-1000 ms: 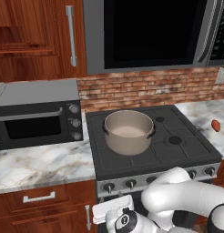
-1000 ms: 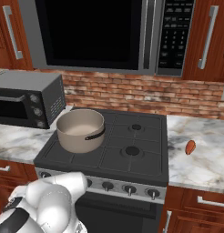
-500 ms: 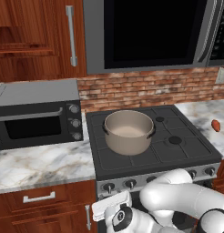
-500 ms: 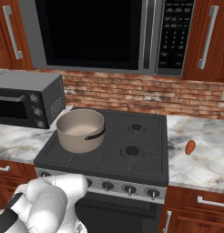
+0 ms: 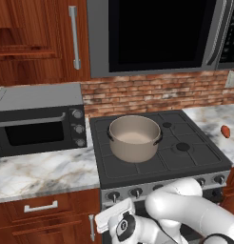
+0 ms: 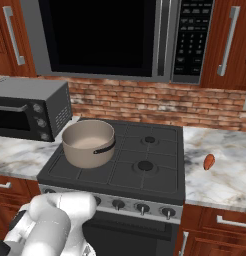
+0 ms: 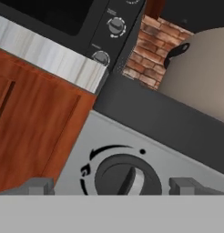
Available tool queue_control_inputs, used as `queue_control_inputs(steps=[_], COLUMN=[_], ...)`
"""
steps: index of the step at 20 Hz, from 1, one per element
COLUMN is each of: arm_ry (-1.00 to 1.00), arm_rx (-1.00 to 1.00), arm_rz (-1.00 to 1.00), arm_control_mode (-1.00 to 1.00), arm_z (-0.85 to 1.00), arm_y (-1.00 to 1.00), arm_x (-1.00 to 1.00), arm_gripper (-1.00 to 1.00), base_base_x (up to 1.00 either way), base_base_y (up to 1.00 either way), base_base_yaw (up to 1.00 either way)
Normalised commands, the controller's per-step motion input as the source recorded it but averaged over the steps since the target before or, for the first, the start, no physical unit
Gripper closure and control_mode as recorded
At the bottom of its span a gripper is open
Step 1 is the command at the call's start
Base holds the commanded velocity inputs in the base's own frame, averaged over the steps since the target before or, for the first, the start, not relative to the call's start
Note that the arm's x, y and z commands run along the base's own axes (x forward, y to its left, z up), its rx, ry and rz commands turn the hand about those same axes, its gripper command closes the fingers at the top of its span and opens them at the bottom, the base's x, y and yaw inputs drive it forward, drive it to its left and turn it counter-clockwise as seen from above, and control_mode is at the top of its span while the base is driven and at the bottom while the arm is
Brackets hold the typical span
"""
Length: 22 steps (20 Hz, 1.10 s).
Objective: Turn on the burner for the pot on the stove. Wait thirty seconds for the pot to heat up. Then add the sweet potato to the pot.
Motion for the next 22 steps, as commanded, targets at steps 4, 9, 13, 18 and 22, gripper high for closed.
queue_control_inputs(steps=[4, 9, 13, 18, 22], arm_ry=[0.0, 0.0, -0.05, -0.02, -0.01], arm_rx=[0.13, 0.15, 0.16, 0.19, 0.16], arm_rz=[0.07, 0.04, 0.0, 0.0, 0.02], arm_control_mode=[-1.0, -1.0, -1.0, -1.0, -1.0], arm_z=[0.0, -0.02, 0.0, 0.0, 0.0], arm_y=[-0.41, -0.49, -0.69, -0.63, -0.46], arm_x=[0.29, 0.22, 0.06, 0.18, 0.38], arm_gripper=[-1.0, -1.0, -1.0, -1.0, -1.0], base_base_x=[0.0, 0.0, 0.0, 0.0, 0.0], base_base_y=[0.0, 0.0, 0.0, 0.0, 0.0], base_base_yaw=[0.0, 0.0, 0.0, 0.0, 0.0])
